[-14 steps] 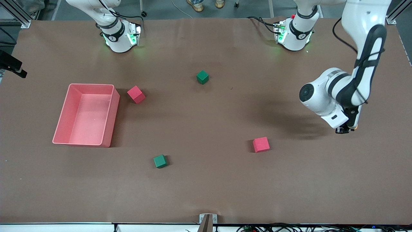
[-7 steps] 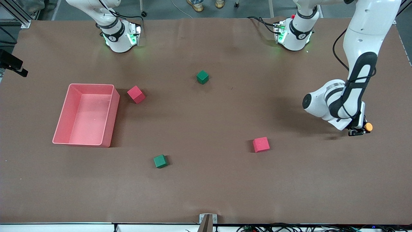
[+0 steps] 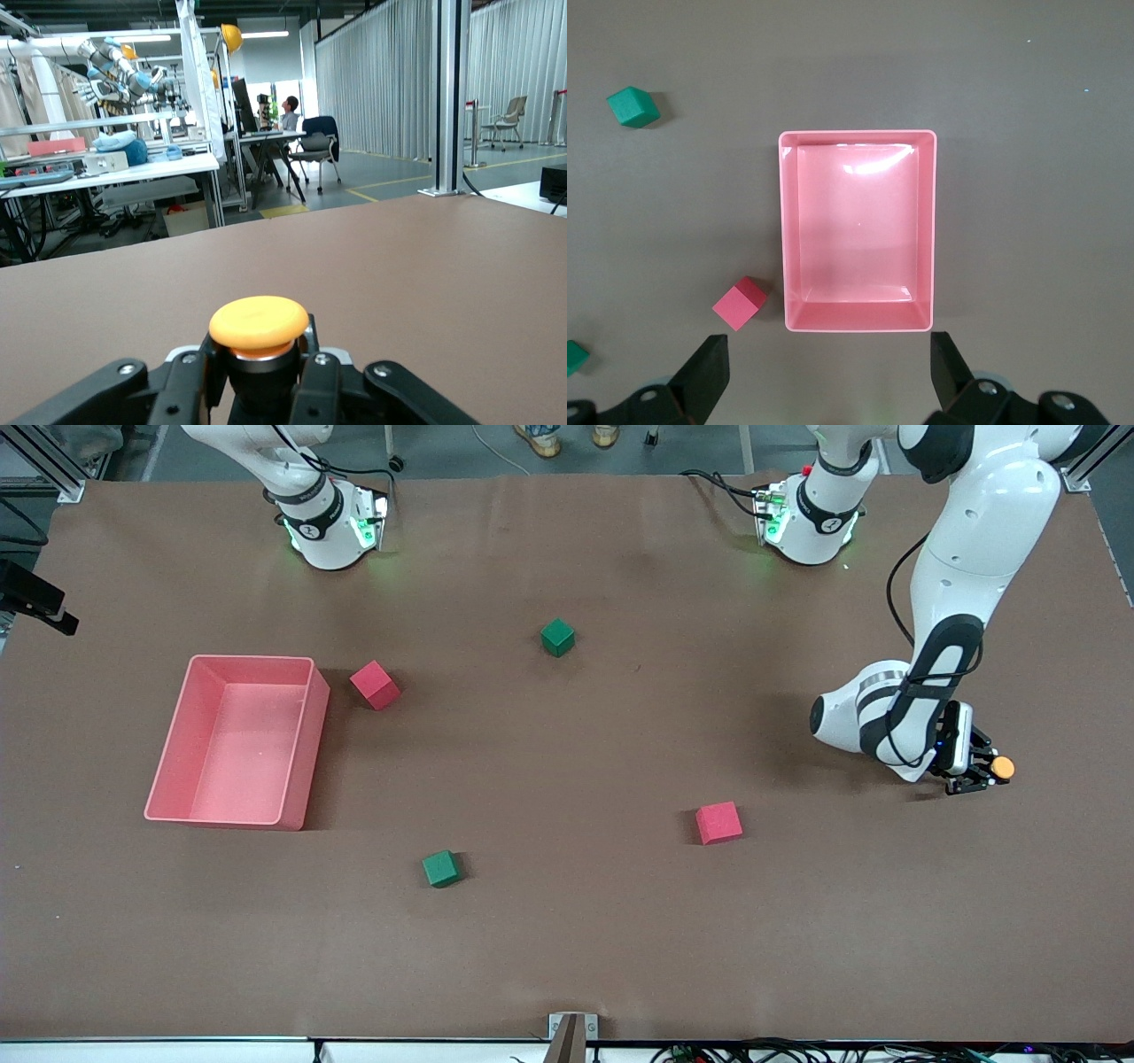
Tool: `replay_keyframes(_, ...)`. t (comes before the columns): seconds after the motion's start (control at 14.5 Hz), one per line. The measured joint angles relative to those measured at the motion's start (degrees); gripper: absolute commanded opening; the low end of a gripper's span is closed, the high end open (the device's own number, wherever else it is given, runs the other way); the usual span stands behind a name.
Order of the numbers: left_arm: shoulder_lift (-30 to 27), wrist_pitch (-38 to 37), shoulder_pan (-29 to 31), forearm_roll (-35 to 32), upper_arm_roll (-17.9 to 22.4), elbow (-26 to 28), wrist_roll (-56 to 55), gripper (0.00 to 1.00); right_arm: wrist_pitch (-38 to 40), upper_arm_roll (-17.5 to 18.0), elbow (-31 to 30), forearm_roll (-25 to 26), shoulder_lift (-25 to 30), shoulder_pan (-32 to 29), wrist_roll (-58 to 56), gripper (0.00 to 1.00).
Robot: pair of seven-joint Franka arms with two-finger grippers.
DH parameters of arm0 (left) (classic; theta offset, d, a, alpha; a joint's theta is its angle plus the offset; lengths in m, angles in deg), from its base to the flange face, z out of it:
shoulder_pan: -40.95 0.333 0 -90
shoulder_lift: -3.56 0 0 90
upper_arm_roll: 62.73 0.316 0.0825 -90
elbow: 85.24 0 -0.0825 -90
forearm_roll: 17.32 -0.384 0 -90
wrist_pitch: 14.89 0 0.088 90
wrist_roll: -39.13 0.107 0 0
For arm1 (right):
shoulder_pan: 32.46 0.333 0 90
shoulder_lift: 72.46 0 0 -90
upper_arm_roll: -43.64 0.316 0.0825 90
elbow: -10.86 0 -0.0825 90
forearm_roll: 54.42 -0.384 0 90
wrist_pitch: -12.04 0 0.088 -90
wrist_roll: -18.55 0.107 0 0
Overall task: Place and upright button with both arms
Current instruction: 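Rotate the left wrist to turn the held button cap-up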
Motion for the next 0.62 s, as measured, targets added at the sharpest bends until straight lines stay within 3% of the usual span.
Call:
replay_keyframes(0.55, 5.1, -4.4, -1.4, -0.3, -0.1, -2.5, -1.5, 0.01, 0.6, 0.0, 0.0, -0.1, 0.0, 0.0, -0.2, 1.00)
replay_keyframes(0.62, 5.2, -4.7, -1.5, -0.3, -0.1, -2.6, -1.5, 0.07, 0.6, 0.0, 0.0, -0.1, 0.0, 0.0, -0.2, 1.00)
